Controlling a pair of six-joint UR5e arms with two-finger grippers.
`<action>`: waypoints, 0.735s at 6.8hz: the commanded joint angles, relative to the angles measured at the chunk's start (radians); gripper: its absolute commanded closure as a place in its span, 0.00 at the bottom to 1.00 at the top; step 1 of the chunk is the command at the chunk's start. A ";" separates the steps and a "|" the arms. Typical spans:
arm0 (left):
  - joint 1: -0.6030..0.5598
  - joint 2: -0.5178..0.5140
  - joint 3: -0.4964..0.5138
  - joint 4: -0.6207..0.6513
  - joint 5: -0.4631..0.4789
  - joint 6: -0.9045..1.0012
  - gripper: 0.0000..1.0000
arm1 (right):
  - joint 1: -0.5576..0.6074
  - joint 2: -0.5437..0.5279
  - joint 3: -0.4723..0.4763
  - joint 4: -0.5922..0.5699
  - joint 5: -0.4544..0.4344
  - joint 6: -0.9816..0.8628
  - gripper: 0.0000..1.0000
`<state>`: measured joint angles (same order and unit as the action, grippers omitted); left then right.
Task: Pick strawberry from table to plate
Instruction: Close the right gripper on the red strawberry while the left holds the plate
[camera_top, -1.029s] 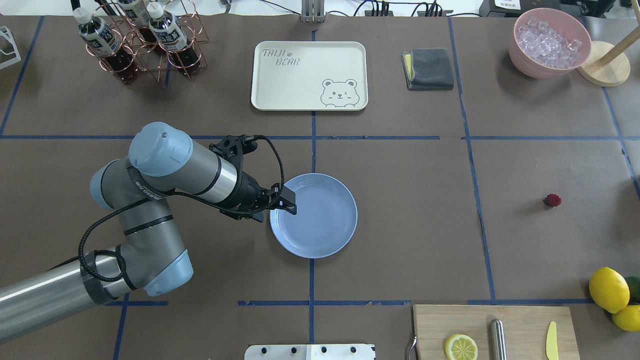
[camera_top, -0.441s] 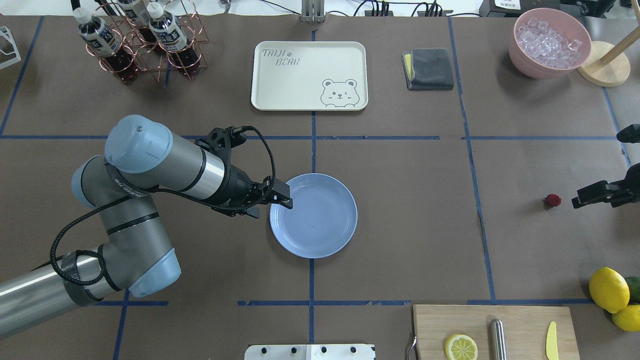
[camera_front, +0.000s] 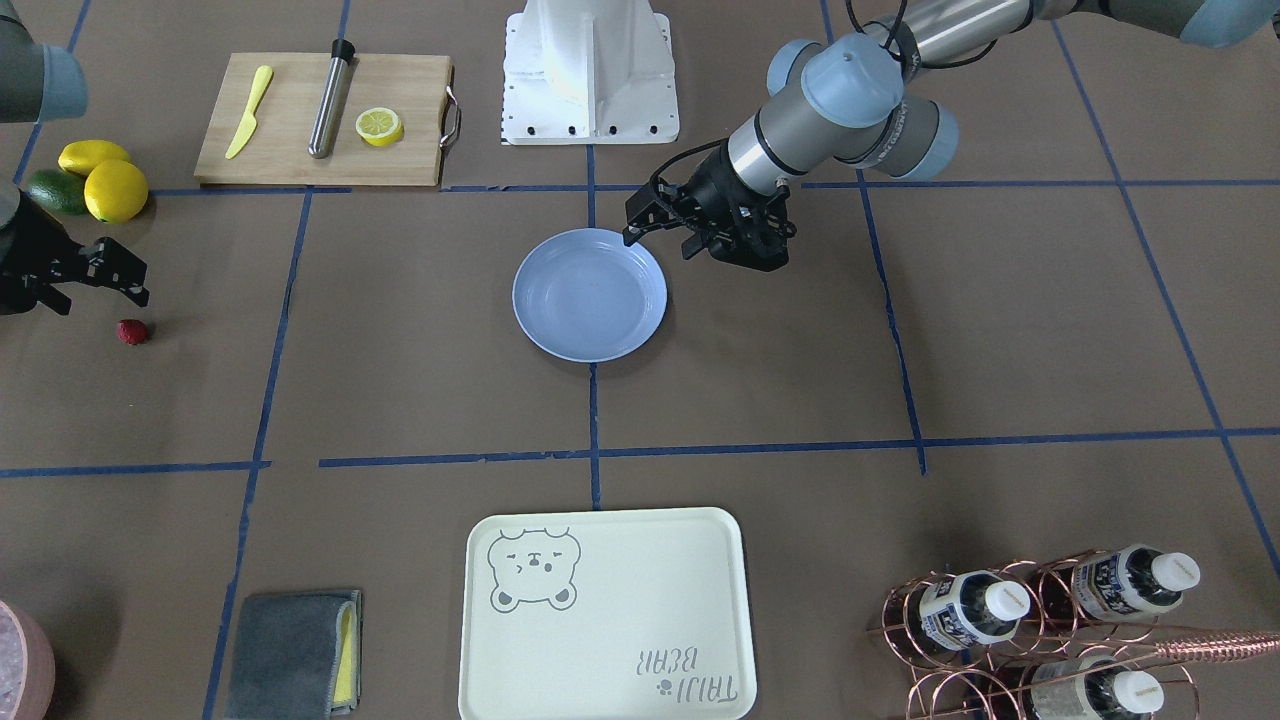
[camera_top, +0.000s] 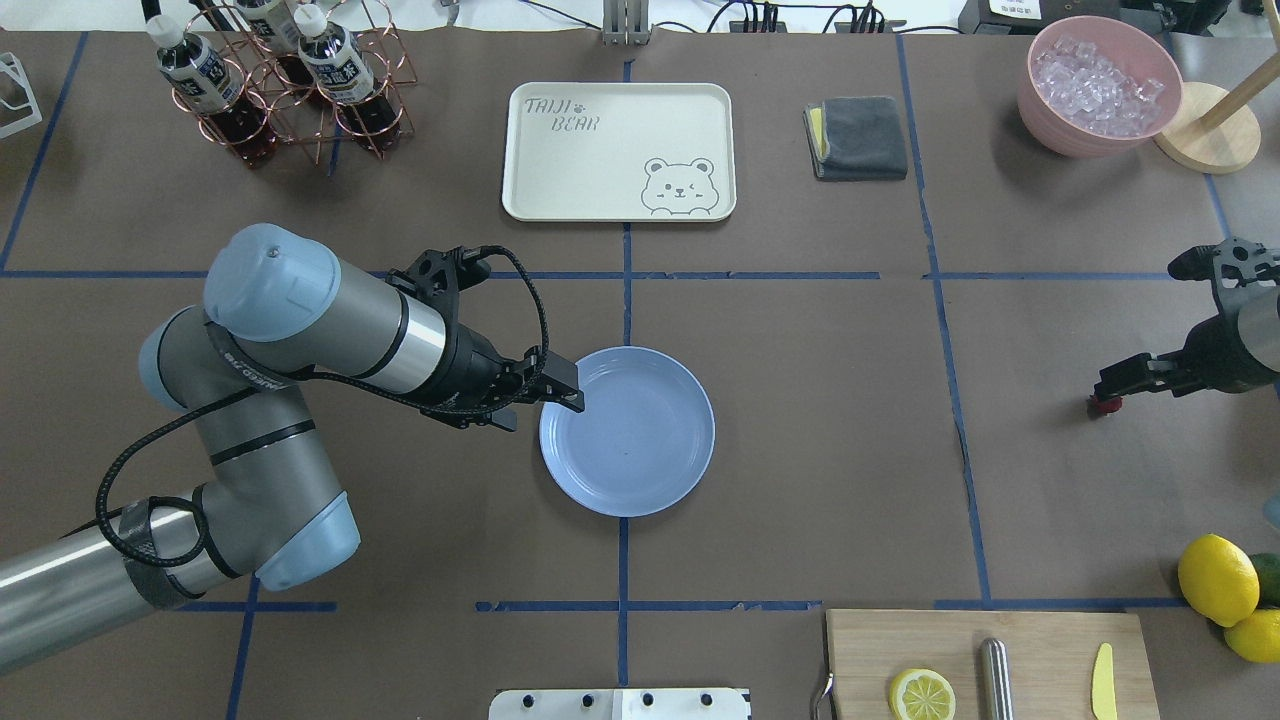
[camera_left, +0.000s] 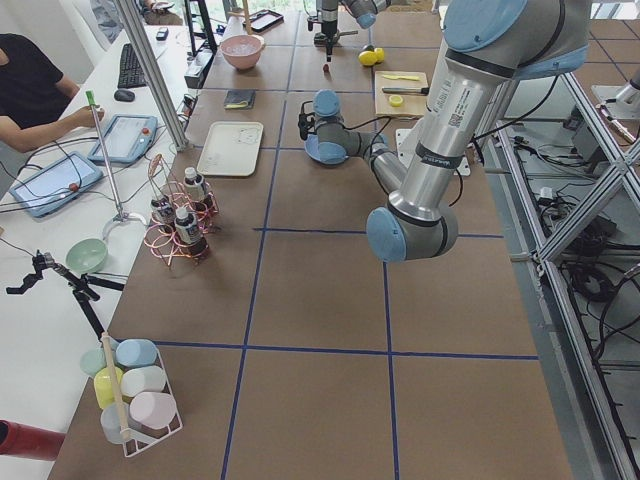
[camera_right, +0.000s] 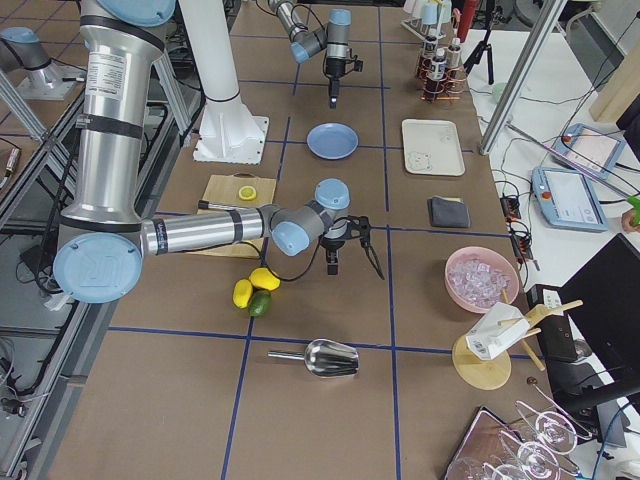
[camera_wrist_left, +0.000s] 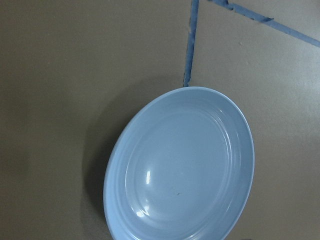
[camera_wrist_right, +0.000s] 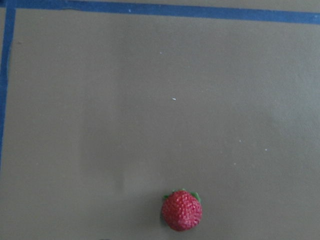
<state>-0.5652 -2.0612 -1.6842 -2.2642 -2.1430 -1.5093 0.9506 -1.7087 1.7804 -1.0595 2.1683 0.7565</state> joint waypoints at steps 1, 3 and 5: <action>-0.001 0.000 0.000 0.000 0.000 0.000 0.09 | -0.013 0.020 -0.038 0.031 -0.030 0.009 0.04; -0.005 0.000 0.000 0.000 0.000 0.000 0.09 | -0.038 0.023 -0.126 0.128 -0.027 0.009 0.05; -0.007 0.000 -0.002 0.000 0.000 -0.002 0.09 | -0.053 0.032 -0.131 0.128 -0.027 0.009 0.06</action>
<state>-0.5712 -2.0617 -1.6853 -2.2641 -2.1430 -1.5098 0.9091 -1.6804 1.6576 -0.9365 2.1413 0.7653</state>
